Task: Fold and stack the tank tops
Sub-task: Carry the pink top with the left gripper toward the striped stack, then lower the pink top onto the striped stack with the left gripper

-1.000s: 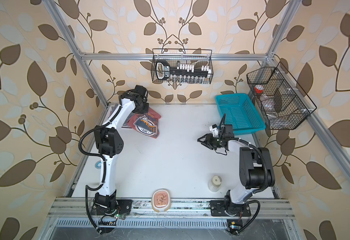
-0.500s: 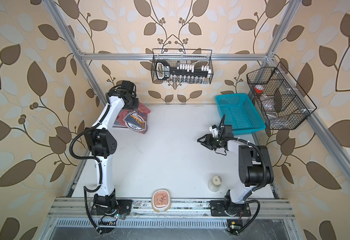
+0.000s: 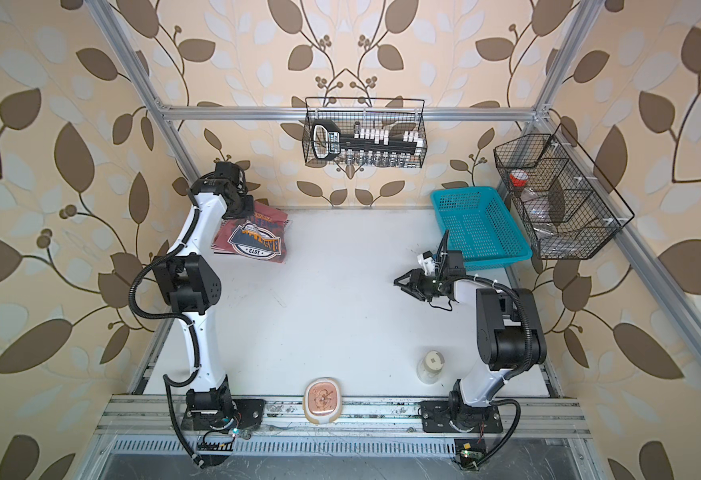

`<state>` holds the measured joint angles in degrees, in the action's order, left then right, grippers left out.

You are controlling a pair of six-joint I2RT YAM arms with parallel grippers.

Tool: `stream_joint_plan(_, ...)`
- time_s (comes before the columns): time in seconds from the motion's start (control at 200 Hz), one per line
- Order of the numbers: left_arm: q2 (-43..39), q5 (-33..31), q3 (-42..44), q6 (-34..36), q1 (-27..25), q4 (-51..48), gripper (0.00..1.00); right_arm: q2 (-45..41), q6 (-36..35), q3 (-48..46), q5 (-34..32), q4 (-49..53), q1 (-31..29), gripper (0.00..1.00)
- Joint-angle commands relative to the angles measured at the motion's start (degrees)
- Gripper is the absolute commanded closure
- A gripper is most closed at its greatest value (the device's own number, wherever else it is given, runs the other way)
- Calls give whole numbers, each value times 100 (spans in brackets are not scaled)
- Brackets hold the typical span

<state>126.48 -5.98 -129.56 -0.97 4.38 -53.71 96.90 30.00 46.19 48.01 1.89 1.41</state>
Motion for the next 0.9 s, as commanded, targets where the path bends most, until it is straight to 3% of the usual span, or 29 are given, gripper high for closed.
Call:
stream_joint_plan(0.0,-206,338,45,150,197,501,100,118,6,45,-45,21,-100,54)
stream_joint_plan(0.385,1119,917,-587,91,558,1250,100,8,-216,-57,-384,517,-272,54)
stream_joint_plan(0.535,1340,758,-554,-79,679,1410,100,-70,-187,-181,-479,539,-306,54)
stream_joint_plan(0.57,1351,734,-540,-121,718,1433,92,-77,-179,-181,-485,564,-316,54)
stream_joint_plan(0.645,1325,674,-488,-245,784,1473,87,-123,-172,-150,-518,602,-351,54)
stream_joint_plan(0.75,1126,651,-265,-401,880,1599,71,-170,-139,-115,-542,602,-395,54)
stream_joint_plan(0.825,928,652,-62,-460,947,1746,52,-164,-146,-72,-543,628,-438,54)
stream_joint_plan(0.895,797,759,-9,-474,990,1756,47,-165,-147,-51,-543,653,-466,54)
